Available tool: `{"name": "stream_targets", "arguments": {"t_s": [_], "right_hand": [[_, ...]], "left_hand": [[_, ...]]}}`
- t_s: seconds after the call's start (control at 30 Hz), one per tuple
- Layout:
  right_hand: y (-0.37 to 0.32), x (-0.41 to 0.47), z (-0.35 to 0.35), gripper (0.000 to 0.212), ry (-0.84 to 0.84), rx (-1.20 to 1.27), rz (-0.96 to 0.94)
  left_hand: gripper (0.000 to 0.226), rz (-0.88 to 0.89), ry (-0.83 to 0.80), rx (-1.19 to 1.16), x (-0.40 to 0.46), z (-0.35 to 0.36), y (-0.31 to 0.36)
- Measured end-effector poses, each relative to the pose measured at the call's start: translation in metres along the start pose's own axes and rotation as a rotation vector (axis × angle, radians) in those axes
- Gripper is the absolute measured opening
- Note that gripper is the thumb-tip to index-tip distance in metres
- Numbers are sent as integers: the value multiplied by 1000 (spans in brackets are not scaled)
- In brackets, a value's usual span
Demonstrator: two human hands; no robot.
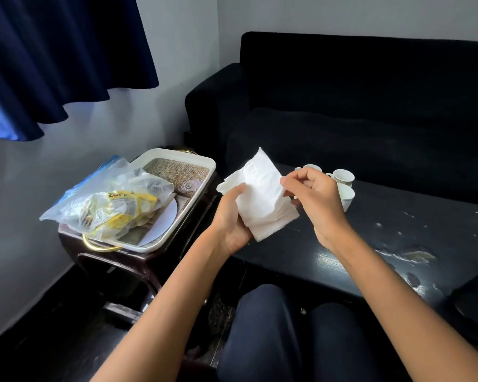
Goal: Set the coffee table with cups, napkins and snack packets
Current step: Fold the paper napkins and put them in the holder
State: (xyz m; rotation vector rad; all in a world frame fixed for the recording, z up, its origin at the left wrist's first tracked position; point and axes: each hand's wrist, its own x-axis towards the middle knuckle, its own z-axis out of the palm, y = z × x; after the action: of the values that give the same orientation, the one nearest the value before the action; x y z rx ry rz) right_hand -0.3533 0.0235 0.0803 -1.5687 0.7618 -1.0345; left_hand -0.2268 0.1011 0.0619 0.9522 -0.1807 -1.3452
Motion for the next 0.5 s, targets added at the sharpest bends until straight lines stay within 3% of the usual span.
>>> {"name": "stream_targets", "arguments": {"t_s": [0.23,0.4,0.5], "right_hand": [[8,1,-7,10,-14,-79,197],[15,-2,-7,13,13,-143,170],[15,-4,-6,11,143,-307,72]], "left_hand": [[43,21,-20,14,-2,0,3],[38,-24,8,49,-1,1,1],[37,-34,15,55,0,0,0]]}}
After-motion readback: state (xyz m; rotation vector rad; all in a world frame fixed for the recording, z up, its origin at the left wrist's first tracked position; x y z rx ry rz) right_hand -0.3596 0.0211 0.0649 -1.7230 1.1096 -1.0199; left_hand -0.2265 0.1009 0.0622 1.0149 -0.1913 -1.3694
